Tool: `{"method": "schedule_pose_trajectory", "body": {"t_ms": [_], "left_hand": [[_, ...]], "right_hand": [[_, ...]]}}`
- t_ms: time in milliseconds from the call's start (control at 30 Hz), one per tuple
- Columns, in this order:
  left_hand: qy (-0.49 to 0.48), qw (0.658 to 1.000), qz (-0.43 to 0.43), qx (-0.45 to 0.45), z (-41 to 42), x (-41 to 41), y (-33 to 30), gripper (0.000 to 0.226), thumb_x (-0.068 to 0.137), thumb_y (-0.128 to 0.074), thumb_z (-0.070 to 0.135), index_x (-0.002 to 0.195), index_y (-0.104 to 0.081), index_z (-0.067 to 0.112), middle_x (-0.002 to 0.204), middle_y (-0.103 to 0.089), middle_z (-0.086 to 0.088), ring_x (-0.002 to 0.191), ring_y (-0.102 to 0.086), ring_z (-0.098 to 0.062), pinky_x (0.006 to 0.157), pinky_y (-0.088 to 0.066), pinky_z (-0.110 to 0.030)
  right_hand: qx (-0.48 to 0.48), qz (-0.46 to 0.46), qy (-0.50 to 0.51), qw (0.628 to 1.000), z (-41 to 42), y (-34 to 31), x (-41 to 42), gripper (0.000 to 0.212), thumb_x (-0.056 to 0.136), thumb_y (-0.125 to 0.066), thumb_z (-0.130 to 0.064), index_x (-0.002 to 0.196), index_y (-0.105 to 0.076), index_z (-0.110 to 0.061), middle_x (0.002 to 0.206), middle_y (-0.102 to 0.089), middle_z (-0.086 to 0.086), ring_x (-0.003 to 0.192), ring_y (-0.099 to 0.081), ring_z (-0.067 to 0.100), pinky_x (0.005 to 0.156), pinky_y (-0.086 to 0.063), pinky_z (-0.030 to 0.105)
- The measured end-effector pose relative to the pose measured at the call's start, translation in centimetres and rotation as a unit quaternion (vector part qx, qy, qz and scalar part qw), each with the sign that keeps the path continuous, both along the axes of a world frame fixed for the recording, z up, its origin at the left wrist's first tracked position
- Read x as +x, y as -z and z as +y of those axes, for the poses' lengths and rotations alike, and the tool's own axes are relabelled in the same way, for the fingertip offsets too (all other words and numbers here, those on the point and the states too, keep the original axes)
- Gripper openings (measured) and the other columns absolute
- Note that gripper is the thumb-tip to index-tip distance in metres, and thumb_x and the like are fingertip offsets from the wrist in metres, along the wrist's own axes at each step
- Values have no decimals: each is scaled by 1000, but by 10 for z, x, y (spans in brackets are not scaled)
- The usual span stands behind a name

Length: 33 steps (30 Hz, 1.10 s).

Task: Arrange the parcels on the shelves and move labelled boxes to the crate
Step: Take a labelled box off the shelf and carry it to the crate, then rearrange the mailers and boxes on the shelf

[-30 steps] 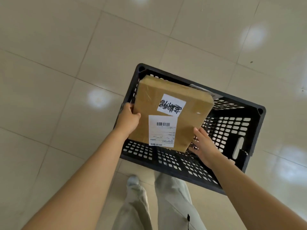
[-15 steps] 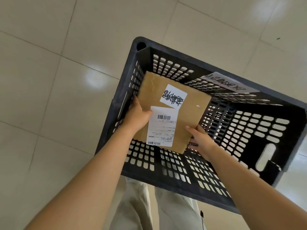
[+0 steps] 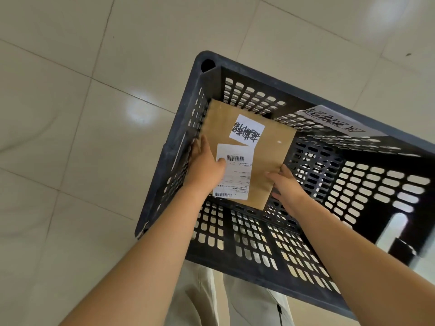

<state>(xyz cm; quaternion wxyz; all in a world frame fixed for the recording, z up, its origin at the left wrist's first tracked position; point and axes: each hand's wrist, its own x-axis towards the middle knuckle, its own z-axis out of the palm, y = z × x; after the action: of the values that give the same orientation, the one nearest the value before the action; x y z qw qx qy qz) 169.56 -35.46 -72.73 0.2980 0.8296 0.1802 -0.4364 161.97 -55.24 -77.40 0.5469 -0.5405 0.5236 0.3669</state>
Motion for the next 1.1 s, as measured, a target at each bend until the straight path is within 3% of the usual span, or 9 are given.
{"method": "schedule_pose_trajectory", "body": {"t_ms": [100, 200, 267, 400, 567, 633, 767, 867, 1100], "left_hand": [[5, 1000, 8, -9, 1, -5, -20, 74, 99, -51, 28, 159, -8, 21, 166, -5, -5, 150, -19, -28, 118, -30, -45], [31, 999, 10, -32, 2, -7, -53, 58, 100, -49, 22, 154, -28, 19, 159, -28, -5, 146, -28, -25, 114, -32, -39], [49, 998, 17, -47, 5, -7, -81, 50, 102, -46, 19, 151, -35, 18, 155, -38, -4, 141, -35, -24, 107, -37, -34], [51, 997, 35, -51, 25, -6, -131, 46, 103, -43, 25, 148, -41, 16, 147, -50, -6, 127, -53, -23, 85, -39, -25], [22, 999, -44, -6, 89, -9, -200, 50, 100, -43, 33, 148, -41, 20, 149, -48, -6, 131, -49, -25, 98, -41, -30], [40, 996, -69, 40, 126, -18, -230, 50, 100, -42, 34, 148, -41, 20, 150, -46, -7, 133, -47, -28, 107, -41, -36], [81, 978, -121, 148, 214, -62, -288, 44, 99, -41, 36, 139, -46, 18, 137, -56, -6, 119, -56, -27, 93, -46, -35], [80, 966, -136, 205, 290, -120, -336, 49, 99, -42, 43, 144, -44, 23, 142, -51, -3, 126, -52, -25, 96, -43, -33], [-19, 903, -209, 375, 488, -302, -466, 49, 99, -41, 44, 143, -44, 22, 136, -55, -6, 122, -56, -28, 95, -48, -37]], "right_hand": [[-34, -6, -95, 995, 9, -23, 6, 73, 96, -57, -27, 157, -16, -28, 153, -39, -2, 134, -45, 23, 105, -38, 34], [-90, -41, -287, 953, 21, -57, 12, 70, 96, -55, -26, 156, -19, -23, 157, -33, 6, 125, -51, 26, 88, -46, 30], [-92, -67, -374, 920, 32, -84, 17, 66, 96, -54, -25, 154, -25, -20, 154, -38, 9, 128, -50, 28, 97, -47, 36], [-65, -94, -478, 871, 67, -144, 29, 49, 98, -50, -28, 145, -40, -17, 138, -56, 8, 120, -56, 28, 95, -45, 31], [-70, -187, -545, 814, 129, -226, 39, 38, 98, -48, -24, 135, -52, -18, 126, -62, 9, 110, -57, 27, 84, -43, 28], [-96, -226, -595, 765, 157, -257, 39, 39, 98, -46, -23, 136, -50, -15, 127, -61, 12, 112, -58, 30, 89, -47, 33], [-139, -291, -683, 655, 227, -317, 28, 51, 99, -46, -25, 148, -36, -19, 140, -49, 11, 123, -51, 31, 98, -48, 41], [-160, -338, -743, 554, 300, -358, 3, 54, 99, -46, -31, 149, -31, -20, 143, -45, 10, 126, -48, 32, 101, -46, 46], [-181, -456, -806, 331, 529, -469, -102, 58, 97, -49, -34, 149, -29, -19, 143, -44, 11, 128, -45, 34, 101, -41, 43]]}}
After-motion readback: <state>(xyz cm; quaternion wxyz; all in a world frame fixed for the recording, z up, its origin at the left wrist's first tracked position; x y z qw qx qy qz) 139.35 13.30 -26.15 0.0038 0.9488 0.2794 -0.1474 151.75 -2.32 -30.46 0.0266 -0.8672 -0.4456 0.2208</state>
